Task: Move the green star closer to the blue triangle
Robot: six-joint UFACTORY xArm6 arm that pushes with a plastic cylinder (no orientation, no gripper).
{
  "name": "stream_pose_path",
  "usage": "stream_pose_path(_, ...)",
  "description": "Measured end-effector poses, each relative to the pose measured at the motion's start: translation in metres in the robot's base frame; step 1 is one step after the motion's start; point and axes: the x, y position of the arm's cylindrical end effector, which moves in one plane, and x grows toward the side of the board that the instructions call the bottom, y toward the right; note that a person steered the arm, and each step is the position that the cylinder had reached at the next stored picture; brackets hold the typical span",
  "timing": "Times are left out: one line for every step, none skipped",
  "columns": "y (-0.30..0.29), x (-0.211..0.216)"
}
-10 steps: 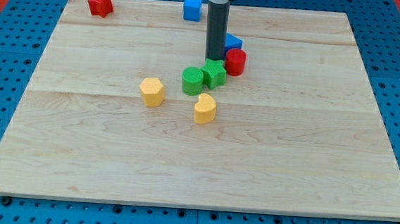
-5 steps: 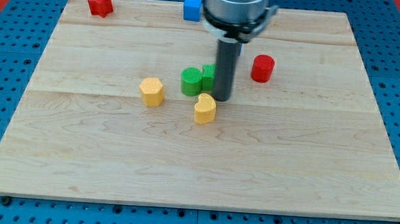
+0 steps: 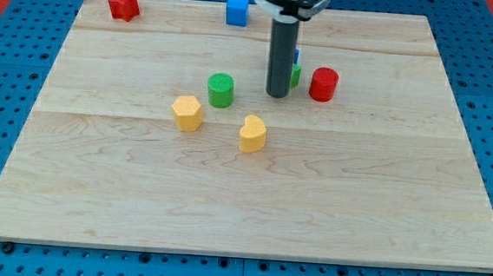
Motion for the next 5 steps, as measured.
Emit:
stream_pose_path(0.028,-0.007)
stream_pose_path(0.019,-0.006)
stream_pose_path(0.007,-0.005)
stream_pose_path(0.006,-0.008)
stream_pose_path(0.006,-0.014)
